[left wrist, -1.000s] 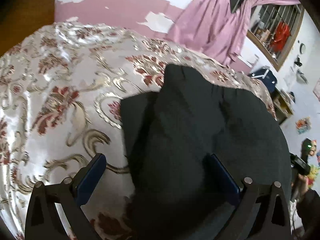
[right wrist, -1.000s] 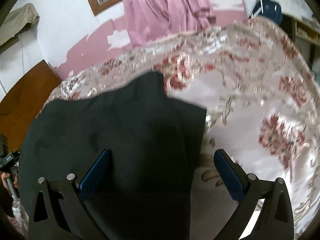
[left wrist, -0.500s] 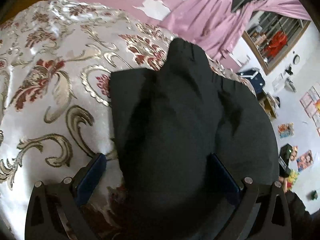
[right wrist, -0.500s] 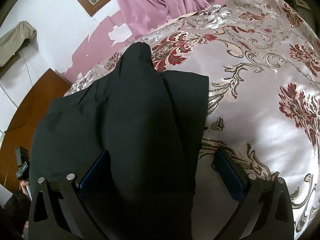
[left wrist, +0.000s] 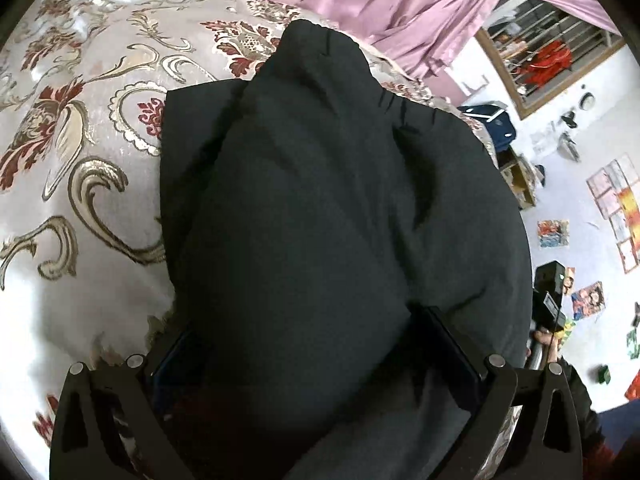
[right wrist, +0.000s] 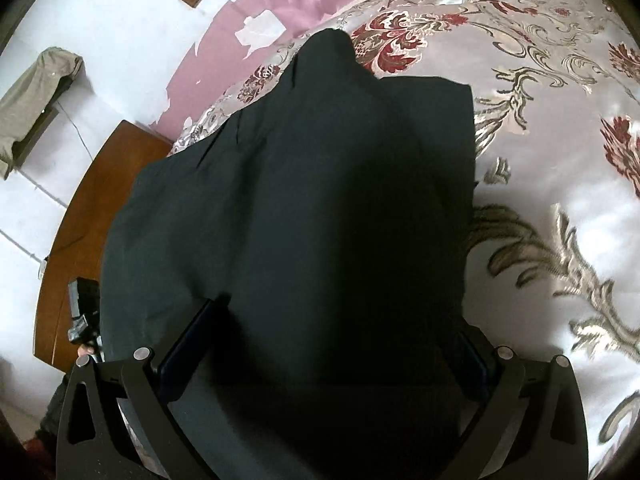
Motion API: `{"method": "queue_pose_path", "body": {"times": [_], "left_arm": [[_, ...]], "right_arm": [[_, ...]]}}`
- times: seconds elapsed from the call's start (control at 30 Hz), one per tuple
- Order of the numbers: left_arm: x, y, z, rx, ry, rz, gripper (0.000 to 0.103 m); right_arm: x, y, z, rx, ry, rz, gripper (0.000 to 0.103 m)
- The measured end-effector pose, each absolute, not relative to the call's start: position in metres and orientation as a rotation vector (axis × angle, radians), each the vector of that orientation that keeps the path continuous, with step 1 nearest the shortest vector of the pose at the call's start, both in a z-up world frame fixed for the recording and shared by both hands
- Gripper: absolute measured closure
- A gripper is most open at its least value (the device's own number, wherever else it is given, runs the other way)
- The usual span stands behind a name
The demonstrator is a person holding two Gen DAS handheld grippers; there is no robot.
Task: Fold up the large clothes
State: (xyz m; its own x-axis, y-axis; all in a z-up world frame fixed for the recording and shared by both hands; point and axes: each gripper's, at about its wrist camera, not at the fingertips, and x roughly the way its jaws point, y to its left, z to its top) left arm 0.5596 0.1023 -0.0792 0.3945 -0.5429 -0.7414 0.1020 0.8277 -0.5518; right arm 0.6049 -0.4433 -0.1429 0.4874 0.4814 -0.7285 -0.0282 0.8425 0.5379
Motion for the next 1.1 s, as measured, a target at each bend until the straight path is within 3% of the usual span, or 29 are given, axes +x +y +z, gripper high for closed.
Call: {"method": "queue_pose_path", "body": {"times": [0.07,0.2,0.43,0.63,1.1], "left_arm": [[0.557,0.097,-0.073,-0.431,1.098,-0.388,0.005],[0.554,0.096,-0.068,-0.434,1.095,-0.332,0.02],[0.541,0.104,-0.048,-0.462,1.059,-0.251,0.067],[0.529,0.097,-0.006,-0.454,0.99,-0.23,0.081],[0.454,0.102,0.055,-0.432,0.942,-0.269,0.083]], "right_arm": [[0.603,-0.438,-0.142,0.51,1.021,0.314,0.005],[0.593,-0.427,-0.137,0.506,1.013,0.261,0.033],[0.582,-0.421,-0.116,0.54,0.982,0.221,0.075],[0.573,-0.414,-0.068,0.517,0.895,0.217,0.084],[0.499,-0.413,0.028,0.415,0.797,0.333,0.085]]}}
